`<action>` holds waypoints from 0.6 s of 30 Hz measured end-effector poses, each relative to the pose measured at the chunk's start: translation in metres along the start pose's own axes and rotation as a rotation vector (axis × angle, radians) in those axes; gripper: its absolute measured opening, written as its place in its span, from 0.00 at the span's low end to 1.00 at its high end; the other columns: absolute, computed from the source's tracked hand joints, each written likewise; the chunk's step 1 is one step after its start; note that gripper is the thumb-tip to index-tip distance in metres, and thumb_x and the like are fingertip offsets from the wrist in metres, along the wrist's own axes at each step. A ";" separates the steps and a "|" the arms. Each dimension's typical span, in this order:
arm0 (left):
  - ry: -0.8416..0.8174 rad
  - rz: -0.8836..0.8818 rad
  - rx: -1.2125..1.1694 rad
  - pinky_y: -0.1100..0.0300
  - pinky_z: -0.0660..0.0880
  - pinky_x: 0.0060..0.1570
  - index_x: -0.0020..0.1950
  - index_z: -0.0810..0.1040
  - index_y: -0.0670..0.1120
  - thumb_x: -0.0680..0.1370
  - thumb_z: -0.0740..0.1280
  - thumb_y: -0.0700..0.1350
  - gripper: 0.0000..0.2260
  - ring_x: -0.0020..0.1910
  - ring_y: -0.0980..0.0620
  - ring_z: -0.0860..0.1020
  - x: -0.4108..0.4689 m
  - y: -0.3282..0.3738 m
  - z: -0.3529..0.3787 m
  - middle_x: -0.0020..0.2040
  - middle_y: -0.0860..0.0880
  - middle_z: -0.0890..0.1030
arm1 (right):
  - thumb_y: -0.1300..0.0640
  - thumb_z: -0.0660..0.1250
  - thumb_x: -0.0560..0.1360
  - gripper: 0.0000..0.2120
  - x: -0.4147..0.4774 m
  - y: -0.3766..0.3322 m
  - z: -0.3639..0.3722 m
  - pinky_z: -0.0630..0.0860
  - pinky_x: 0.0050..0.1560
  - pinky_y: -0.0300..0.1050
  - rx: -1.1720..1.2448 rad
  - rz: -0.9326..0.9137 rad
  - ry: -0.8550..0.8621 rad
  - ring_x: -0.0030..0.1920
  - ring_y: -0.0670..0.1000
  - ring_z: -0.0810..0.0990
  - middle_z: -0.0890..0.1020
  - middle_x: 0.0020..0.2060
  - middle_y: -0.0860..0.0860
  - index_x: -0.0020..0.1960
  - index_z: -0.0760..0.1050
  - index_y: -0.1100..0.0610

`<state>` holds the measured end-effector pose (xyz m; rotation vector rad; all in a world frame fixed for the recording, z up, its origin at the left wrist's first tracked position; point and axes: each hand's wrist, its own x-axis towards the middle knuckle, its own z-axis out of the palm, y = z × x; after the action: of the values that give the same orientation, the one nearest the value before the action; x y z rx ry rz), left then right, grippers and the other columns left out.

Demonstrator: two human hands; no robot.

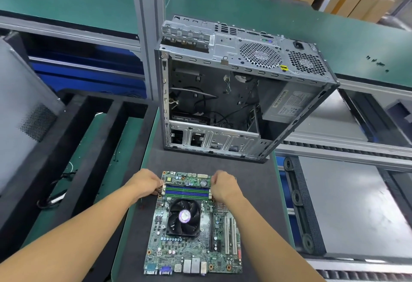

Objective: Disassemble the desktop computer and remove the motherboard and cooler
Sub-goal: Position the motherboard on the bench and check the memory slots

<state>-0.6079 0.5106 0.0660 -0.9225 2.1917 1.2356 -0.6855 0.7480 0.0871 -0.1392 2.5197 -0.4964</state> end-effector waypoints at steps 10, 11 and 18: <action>-0.007 0.022 -0.040 0.52 0.77 0.60 0.45 0.85 0.46 0.78 0.71 0.47 0.06 0.49 0.48 0.82 0.000 -0.003 0.002 0.46 0.47 0.85 | 0.53 0.70 0.77 0.09 0.004 -0.027 0.023 0.74 0.60 0.50 -0.275 -0.475 0.012 0.57 0.53 0.76 0.78 0.54 0.52 0.56 0.77 0.54; -0.009 0.023 -0.045 0.51 0.77 0.60 0.46 0.85 0.46 0.78 0.71 0.46 0.06 0.50 0.47 0.82 0.000 -0.004 0.003 0.47 0.46 0.85 | 0.54 0.70 0.78 0.09 0.005 -0.029 0.024 0.74 0.61 0.51 -0.286 -0.487 0.007 0.57 0.54 0.76 0.79 0.54 0.52 0.57 0.78 0.54; -0.026 0.033 -0.069 0.51 0.78 0.59 0.45 0.84 0.45 0.79 0.70 0.45 0.06 0.47 0.48 0.84 -0.002 -0.004 0.003 0.43 0.46 0.86 | 0.56 0.64 0.79 0.07 0.003 -0.025 0.024 0.76 0.52 0.47 -0.347 -0.582 0.113 0.53 0.52 0.78 0.80 0.50 0.48 0.52 0.80 0.52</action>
<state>-0.6034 0.5124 0.0633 -0.8948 2.1647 1.3384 -0.6751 0.7167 0.0768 -1.0187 2.6351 -0.2803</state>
